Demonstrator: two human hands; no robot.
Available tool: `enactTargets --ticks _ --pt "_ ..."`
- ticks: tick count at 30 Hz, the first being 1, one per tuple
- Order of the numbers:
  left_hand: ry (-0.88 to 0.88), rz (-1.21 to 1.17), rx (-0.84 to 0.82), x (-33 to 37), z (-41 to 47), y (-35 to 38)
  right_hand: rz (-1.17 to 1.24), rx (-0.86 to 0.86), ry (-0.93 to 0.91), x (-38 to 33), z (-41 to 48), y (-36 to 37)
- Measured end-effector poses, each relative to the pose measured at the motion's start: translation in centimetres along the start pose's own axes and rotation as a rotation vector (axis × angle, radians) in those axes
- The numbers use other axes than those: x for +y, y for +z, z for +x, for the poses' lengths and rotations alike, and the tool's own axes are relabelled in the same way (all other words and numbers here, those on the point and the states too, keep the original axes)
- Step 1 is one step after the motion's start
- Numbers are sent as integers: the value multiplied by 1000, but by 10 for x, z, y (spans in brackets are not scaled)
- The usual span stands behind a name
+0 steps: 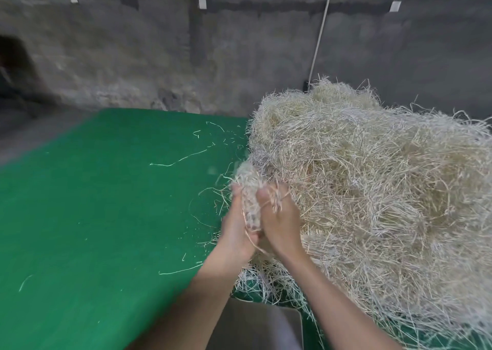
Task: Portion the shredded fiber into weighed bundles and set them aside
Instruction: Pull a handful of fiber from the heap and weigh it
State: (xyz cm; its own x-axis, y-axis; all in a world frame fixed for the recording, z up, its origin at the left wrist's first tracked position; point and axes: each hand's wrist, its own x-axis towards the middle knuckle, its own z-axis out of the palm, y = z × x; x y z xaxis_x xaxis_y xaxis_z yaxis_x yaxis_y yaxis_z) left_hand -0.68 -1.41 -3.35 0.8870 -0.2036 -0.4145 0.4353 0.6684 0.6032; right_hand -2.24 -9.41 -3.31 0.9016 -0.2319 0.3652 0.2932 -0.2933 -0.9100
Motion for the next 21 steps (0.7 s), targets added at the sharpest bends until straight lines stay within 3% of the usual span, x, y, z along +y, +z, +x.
enactTargets --ticks 2,3,5,8,9,11,14,15,17,19,21 --pt "91 -12 252 8 12 -1 -133 -135 -64 11 -24 5" --pt "128 -44 302 10 12 -2 -179 -152 -80 10 -27 8" --pt "163 71 274 2 0 1 -200 -84 -56 8 -15 5" --pt "246 613 181 -20 -10 0 -220 81 104 13 6 -12" --pt "256 677 153 -19 -9 -2 -242 98 154 19 3 -13" --pt "265 577 143 -8 -2 -4 -201 50 196 24 -12 -2" --pt "113 181 244 3 5 -7 -163 -140 147 15 -23 10" --pt "80 206 300 5 6 -9 -155 -209 153 15 -19 3" --pt "154 305 415 12 6 -11 -41 -402 232 13 -9 -22" --pt "276 257 473 25 8 -15 113 -610 278 13 -5 -53" --pt "358 212 501 36 13 -19 279 -520 296 18 -9 -73"
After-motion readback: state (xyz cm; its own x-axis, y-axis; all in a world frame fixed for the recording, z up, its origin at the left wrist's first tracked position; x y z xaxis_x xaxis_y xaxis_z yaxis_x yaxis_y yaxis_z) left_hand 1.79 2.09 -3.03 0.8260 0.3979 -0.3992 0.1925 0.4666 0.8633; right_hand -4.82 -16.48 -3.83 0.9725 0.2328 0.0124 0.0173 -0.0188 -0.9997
